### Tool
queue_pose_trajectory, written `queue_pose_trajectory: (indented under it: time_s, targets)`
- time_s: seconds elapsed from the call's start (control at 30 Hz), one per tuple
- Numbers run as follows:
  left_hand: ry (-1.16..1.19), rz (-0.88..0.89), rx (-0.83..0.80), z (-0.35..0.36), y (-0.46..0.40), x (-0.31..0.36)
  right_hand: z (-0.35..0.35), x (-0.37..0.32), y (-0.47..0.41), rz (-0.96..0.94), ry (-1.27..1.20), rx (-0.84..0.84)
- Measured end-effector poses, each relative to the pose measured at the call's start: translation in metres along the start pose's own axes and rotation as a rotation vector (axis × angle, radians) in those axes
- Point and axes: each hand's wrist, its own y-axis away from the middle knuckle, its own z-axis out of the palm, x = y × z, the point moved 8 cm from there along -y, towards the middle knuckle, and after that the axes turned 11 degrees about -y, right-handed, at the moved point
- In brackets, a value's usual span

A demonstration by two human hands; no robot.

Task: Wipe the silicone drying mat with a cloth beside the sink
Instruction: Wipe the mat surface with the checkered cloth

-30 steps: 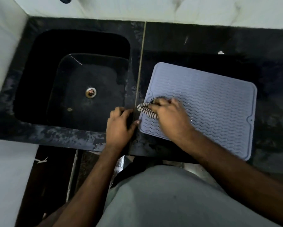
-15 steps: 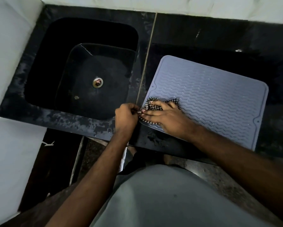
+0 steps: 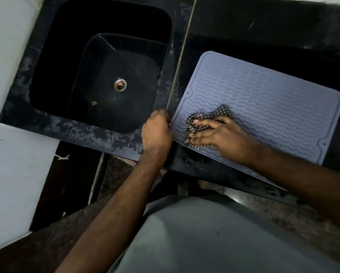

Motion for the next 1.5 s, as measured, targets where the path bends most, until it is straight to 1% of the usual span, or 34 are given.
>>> queue_pose_trajectory:
  time_s: [0.1, 0.27, 0.4, 0.53, 0.8, 1.0, 1.07, 1.13, 1.2, 1.23, 1.27, 1.33, 1.37, 1.4, 1.5]
  targets:
    - [-0.124, 0.04, 0.028, 0.002, 0.001, 0.008, -0.001, 0.001, 0.011, 0.05, 0.061, 0.03]
    - [-0.306, 0.163, 0.053, 0.006, 0.011, 0.029, 0.007, -0.019, 0.013, 0.086, 0.138, 0.18]
    - [-0.362, 0.142, 0.047, 0.005, 0.01, 0.032, 0.006, -0.028, 0.027, 0.11, 0.193, 0.267]
    - [-0.414, 0.166, 0.019, 0.011, 0.014, 0.038, 0.005, -0.021, 0.048, 0.131, 0.196, 0.253]
    - [-0.442, 0.17, 0.006, 0.016, 0.013, 0.042, 0.006, -0.02, 0.063, 0.14, 0.276, 0.313]
    - [-0.491, 0.165, 0.042, 0.019, 0.013, 0.044, 0.013, -0.003, 0.094, 0.161, 0.309, 0.241]
    - [-0.516, 0.188, 0.042, 0.02, 0.015, 0.048, 0.015, -0.005, 0.093, 0.181, 0.307, 0.256]
    - [-0.486, 0.232, 0.075, 0.018, 0.017, 0.052, 0.014, -0.008, 0.093, 0.178, 0.299, 0.278]
    - [-0.317, 0.346, 0.098, 0.02, 0.022, 0.067, 0.015, -0.008, 0.094, 0.176, 0.297, 0.285]
    - [-0.172, 0.438, 0.078, 0.024, 0.027, 0.081, 0.015, -0.006, 0.095, 0.181, 0.292, 0.294]
    - [-0.017, 0.529, 0.026, 0.03, 0.034, 0.096, 0.015, -0.006, 0.096, 0.188, 0.281, 0.304]
    - [0.202, 0.636, -0.102, 0.047, 0.05, 0.12, 0.013, -0.006, 0.096, 0.195, 0.258, 0.317]
    - [0.238, 0.655, -0.123, 0.055, 0.054, 0.125, 0.012, -0.007, 0.097, 0.195, 0.249, 0.313]
    - [0.228, 0.667, -0.108, 0.061, 0.057, 0.127, 0.011, -0.007, 0.097, 0.192, 0.241, 0.306]
    - [0.104, 0.692, -0.009, 0.069, 0.059, 0.125, 0.005, -0.004, 0.111, 0.188, 0.223, 0.306]
